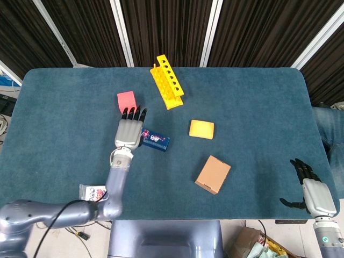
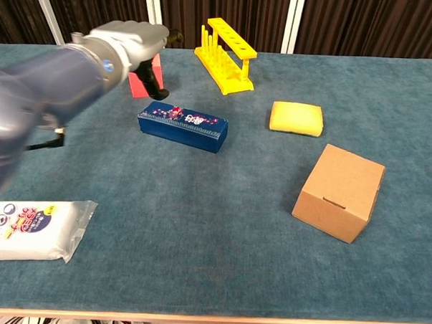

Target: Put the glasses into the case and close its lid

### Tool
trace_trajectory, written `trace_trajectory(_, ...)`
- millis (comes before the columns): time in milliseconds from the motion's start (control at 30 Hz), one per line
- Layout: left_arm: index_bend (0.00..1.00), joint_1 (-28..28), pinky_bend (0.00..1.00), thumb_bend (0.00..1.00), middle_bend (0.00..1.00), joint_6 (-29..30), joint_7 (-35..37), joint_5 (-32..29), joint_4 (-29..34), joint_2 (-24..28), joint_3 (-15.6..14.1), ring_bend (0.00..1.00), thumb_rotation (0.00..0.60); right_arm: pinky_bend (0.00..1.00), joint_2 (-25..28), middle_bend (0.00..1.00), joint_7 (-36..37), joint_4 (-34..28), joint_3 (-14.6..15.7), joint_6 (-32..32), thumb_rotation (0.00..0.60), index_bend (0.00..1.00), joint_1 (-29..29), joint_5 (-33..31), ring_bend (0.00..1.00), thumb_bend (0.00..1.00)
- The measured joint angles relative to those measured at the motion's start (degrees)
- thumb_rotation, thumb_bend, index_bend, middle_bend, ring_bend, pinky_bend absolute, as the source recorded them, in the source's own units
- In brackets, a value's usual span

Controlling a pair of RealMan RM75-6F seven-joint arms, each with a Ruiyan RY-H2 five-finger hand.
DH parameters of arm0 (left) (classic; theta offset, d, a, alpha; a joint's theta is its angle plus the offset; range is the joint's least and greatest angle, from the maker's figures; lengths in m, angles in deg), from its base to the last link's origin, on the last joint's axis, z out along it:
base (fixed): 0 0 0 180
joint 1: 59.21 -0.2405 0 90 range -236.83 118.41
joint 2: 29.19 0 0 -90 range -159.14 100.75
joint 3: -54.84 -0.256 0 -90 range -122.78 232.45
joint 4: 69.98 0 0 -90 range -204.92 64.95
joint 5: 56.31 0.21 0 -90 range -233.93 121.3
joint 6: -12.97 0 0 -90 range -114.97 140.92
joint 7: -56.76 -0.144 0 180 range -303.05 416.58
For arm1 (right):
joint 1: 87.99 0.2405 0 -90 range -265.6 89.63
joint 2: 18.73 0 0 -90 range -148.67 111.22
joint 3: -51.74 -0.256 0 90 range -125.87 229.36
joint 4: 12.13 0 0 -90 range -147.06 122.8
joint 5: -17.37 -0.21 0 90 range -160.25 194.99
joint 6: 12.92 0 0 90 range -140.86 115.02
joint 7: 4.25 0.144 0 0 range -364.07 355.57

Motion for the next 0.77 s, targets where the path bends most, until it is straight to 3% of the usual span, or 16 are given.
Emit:
trace_trajectory(167, 0.0, -6.9, 0.0, 0.32, 0.01, 3.7, 1.2, 1.3, 16.9, 9.9, -4.2, 0.0, 0.6, 0.18, -0.8, 0.0, -0.4, 1.2, -0.1, 2.3, 0.6, 0.0, -0.3, 2.4, 0.0, 0.0)
trace_trajectory(300, 0.0, -13.8, 0.0, 0.32, 0.01, 7.2, 4.8, 7.5, 28.1, 18.8, -10.2, 0.0, 0.6, 0.18, -1.9, 0.0, 0.2, 2.7, -0.3, 4.6, 0.6, 0.0, -0.5, 5.2, 0.0, 0.0)
trace_trajectory(533, 0.0, -22.3, 0.0, 0.32, 0.01, 13.1, 11.8, 24.1, 35.0, 26.0, -19.1, 0.0, 0.6, 0.18, -4.0, 0.0, 2.4, 6.4, -0.4, 9.7, 0.6, 0.0, -1.1, 11.3, 0.0, 0.0)
trace_trajectory(767, 0.01, -29.5, 0.0, 0.32, 0.01, 20.3, 16.3, 37.7, 37.3, 29.7, -24.5, 0.0, 0.6, 0.18, -5.1, 0.0, 4.0, 8.0, -0.2, 11.1, 0.6, 0.0, -1.4, 12.8, 0.0, 0.0)
